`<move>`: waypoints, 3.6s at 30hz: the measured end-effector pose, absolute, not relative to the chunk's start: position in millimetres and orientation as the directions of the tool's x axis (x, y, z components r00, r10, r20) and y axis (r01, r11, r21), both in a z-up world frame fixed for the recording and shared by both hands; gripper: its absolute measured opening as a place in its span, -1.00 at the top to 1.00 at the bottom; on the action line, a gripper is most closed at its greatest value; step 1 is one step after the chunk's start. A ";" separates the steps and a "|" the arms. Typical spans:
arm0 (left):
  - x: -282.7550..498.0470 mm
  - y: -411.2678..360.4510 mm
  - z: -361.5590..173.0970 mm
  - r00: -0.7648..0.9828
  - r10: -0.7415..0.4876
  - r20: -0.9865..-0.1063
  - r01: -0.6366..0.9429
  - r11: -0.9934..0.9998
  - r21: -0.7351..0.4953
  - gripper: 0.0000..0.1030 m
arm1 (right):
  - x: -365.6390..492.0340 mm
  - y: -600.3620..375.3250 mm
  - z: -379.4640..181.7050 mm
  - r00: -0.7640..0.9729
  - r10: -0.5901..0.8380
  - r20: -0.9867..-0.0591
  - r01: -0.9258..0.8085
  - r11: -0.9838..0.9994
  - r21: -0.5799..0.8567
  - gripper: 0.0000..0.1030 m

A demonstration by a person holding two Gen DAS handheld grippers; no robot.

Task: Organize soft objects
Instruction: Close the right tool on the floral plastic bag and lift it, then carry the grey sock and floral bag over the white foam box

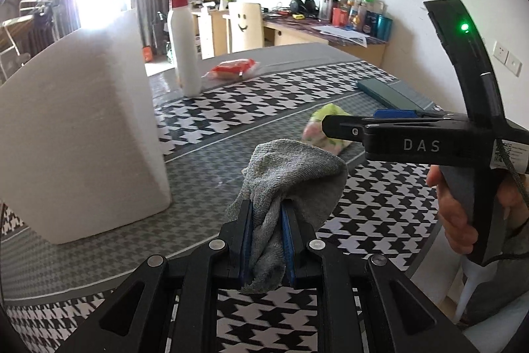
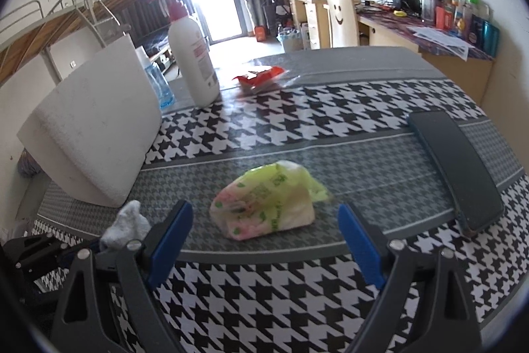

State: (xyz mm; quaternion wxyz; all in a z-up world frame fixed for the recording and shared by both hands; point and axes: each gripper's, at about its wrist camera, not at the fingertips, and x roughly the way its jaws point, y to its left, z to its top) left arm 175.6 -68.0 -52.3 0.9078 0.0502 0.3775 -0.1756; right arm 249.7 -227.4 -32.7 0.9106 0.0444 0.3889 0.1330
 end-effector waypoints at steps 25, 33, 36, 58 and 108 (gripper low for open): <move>179.6 -42.4 -54.2 0.645 -0.264 -0.717 0.295 0.952 -0.085 0.65 | 283.9 -202.7 -51.4 0.582 0.238 -0.778 -0.217 0.967 0.134 -0.78; 180.1 -41.6 -53.4 0.642 -0.278 -0.715 0.309 0.947 -0.091 0.65 | 286.0 -201.7 -57.0 0.570 0.221 -0.792 -0.207 0.971 0.122 -0.78; 178.7 -42.3 -54.0 0.642 -0.281 -0.714 0.311 0.946 -0.092 0.65 | 286.1 -203.0 -57.9 0.574 0.213 -0.791 -0.194 0.974 0.121 -0.69; 158.8 -34.1 -44.8 0.670 -0.270 -0.691 0.289 0.953 -0.092 0.65 | 253.5 -202.9 -35.2 0.613 0.232 -0.755 -0.227 0.967 0.113 -0.32; 126.1 -19.6 26.2 0.815 -0.240 -0.527 0.258 0.965 -0.042 0.65 | 186.6 -197.0 39.5 0.788 0.288 -0.545 -0.286 0.954 0.092 -0.33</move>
